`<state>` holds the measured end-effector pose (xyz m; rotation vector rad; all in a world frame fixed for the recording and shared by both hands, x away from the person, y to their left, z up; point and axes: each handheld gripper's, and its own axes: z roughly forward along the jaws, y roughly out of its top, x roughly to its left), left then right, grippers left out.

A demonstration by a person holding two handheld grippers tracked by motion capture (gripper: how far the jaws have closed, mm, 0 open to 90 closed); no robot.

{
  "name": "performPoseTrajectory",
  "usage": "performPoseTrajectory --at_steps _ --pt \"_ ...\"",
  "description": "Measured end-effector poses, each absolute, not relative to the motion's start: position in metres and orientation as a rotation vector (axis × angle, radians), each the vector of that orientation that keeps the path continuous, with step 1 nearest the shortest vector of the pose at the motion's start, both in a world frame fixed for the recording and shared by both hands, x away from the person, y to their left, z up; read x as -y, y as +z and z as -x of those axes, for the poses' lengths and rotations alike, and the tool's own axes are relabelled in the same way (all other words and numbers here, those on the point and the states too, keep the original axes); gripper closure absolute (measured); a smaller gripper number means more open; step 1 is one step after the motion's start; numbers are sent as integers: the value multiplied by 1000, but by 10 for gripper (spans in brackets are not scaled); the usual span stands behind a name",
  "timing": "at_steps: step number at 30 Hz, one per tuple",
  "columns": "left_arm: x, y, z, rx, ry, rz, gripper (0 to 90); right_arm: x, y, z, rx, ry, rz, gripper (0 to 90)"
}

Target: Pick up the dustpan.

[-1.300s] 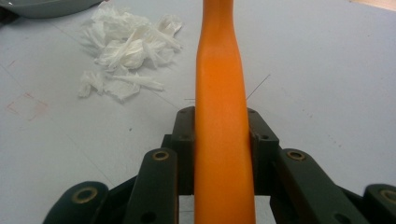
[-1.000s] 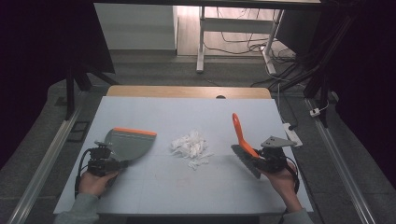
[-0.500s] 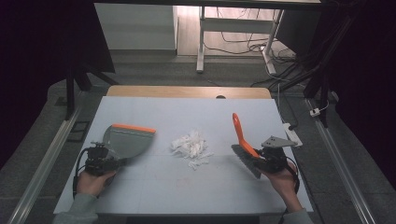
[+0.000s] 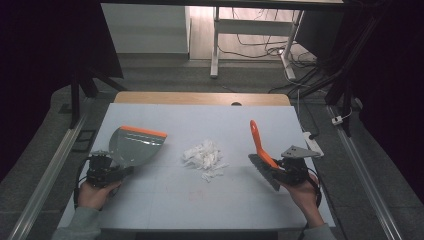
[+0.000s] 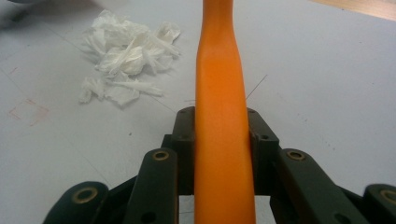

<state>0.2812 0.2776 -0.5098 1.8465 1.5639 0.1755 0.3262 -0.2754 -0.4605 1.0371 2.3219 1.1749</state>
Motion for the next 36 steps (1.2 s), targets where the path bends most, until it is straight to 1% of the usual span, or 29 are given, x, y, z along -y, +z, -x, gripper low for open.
performPoseTrajectory --at_steps 16,26,36 --pt "-289 -501 -276 -1431 195 -1843 614 275 -460 -326 -2314 1190 -1020 703" --pt "-297 -497 -273 -1364 183 -1840 614 277 -458 -326 -2301 1204 -1030 703" --pt "-301 -491 -269 -1288 186 -1873 613 276 -457 -325 -2295 1209 -1026 703"
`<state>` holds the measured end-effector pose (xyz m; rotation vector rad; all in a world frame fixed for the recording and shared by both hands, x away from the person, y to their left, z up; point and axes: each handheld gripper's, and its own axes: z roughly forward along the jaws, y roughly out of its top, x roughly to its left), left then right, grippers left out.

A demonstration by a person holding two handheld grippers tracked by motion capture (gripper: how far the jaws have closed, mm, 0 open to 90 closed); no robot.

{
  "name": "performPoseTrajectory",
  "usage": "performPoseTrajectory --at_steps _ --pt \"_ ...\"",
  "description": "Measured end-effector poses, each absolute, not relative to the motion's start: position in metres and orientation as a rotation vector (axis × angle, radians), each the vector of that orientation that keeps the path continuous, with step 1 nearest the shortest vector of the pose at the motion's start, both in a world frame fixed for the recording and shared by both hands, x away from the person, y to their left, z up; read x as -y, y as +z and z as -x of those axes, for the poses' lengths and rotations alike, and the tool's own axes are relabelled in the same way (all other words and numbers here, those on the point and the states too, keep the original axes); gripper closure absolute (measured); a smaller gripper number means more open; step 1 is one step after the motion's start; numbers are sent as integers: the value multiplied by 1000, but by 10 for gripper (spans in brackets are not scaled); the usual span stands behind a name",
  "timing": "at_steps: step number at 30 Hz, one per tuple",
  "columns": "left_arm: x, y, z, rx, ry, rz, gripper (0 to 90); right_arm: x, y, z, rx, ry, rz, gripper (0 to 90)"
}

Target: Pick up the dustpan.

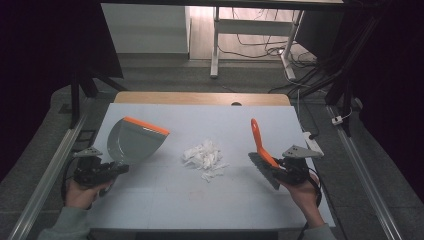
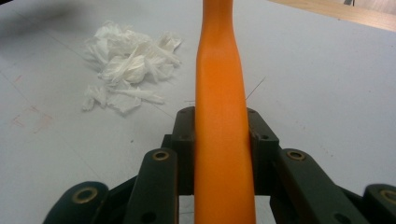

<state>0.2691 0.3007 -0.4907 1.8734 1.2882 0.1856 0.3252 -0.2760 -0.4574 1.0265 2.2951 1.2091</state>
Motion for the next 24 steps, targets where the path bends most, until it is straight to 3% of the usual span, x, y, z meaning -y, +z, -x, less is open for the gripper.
performPoseTrajectory --at_steps 24 --pt "-300 -480 -260 -1095 153 -1994 613 274 -454 -325 -2276 1243 -1031 703"
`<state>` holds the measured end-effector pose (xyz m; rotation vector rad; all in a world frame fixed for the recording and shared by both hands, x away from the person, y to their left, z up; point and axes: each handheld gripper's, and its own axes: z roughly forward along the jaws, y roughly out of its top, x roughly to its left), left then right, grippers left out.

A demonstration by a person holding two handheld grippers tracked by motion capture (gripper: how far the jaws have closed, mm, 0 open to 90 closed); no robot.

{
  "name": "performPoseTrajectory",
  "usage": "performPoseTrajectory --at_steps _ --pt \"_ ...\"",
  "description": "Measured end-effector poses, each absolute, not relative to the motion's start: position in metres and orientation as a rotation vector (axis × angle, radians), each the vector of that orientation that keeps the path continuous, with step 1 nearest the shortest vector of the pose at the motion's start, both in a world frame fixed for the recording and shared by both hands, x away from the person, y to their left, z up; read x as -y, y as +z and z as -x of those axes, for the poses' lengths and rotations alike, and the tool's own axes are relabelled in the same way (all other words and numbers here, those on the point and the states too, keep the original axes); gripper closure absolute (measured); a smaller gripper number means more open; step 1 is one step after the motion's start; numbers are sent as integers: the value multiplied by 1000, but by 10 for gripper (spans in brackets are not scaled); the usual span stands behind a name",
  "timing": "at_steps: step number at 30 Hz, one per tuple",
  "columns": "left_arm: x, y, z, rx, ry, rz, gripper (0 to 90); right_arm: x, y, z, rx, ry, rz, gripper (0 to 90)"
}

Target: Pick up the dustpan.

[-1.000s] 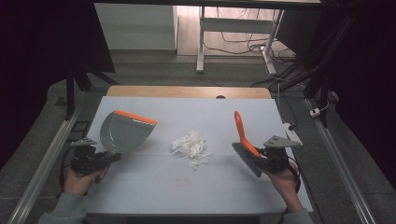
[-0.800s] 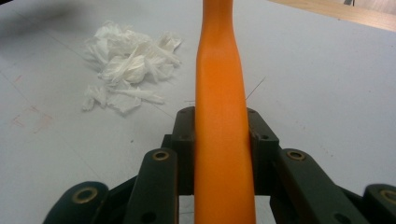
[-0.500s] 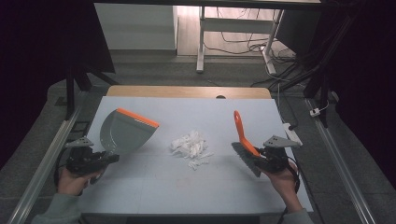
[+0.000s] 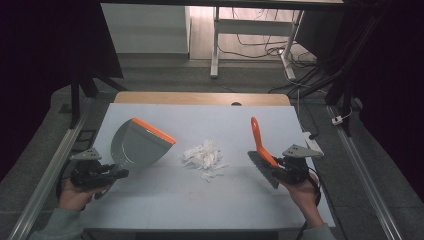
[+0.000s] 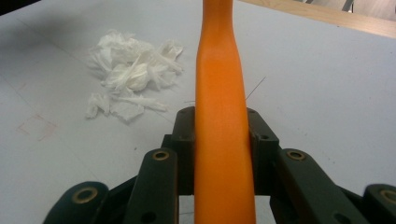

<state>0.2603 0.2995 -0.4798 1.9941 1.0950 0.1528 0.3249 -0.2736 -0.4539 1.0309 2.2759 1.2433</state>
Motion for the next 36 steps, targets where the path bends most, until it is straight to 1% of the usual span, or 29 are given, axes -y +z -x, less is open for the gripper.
performPoseTrajectory --at_steps 13,21,36 --pt "-295 -478 -257 -1016 116 -2057 613 262 -450 -330 -2273 1261 -1011 703" --pt "-289 -477 -255 -948 67 -2113 613 256 -447 -333 -2263 1282 -1013 703" --pt "-280 -477 -252 -868 44 -2196 612 241 -443 -343 -2238 1315 -1016 703"
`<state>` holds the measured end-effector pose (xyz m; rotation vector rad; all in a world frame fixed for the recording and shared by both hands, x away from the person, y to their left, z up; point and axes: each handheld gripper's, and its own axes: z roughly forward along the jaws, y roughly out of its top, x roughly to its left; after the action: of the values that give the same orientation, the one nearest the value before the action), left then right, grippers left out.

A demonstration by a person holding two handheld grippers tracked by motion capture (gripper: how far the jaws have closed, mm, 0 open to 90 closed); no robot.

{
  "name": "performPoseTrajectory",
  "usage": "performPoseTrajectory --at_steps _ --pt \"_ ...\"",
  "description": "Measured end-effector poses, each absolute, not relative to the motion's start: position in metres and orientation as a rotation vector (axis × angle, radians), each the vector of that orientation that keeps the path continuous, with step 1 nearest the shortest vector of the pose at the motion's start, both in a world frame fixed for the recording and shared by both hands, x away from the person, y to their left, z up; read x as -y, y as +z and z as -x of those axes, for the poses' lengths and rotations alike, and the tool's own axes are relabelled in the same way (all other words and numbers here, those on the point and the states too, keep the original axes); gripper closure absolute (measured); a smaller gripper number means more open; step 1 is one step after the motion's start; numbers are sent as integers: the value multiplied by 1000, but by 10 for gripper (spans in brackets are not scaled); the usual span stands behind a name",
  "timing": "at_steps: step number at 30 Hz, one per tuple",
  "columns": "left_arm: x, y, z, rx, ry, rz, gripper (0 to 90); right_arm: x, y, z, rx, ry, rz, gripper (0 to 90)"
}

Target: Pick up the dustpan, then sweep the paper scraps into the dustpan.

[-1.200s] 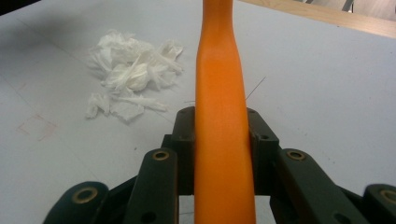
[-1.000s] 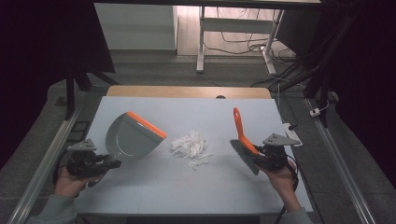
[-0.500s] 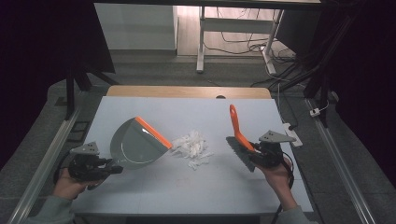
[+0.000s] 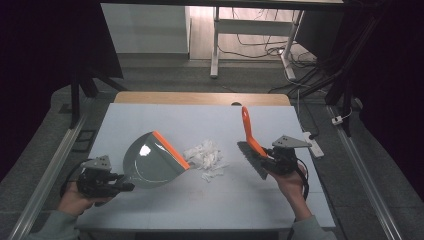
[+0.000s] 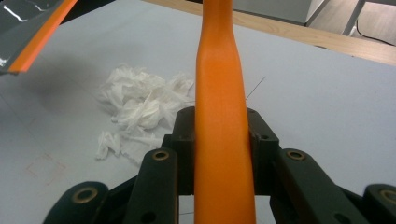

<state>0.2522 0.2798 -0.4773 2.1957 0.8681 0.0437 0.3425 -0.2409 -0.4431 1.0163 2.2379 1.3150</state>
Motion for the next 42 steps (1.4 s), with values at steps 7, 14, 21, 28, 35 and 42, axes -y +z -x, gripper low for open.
performPoseTrajectory --at_steps 7,14,21,28,35,42 --pt "-275 -479 -251 -827 24 -2236 612 234 -442 -348 -2230 1334 -1020 703" --pt "-272 -481 -250 -798 10 -2270 612 225 -441 -355 -2227 1355 -1018 703" --pt "-267 -483 -250 -774 0 -2298 612 211 -438 -366 -2215 1380 -1011 703" --pt "-269 -483 -251 -800 6 -2286 612 200 -438 -374 -2216 1400 -997 703" --pt "-268 -484 -252 -801 2 -2297 612 197 -439 -379 -2220 1399 -1002 703" --pt "-267 -486 -252 -808 2 -2309 612 196 -441 -383 -2223 1399 -1009 703"
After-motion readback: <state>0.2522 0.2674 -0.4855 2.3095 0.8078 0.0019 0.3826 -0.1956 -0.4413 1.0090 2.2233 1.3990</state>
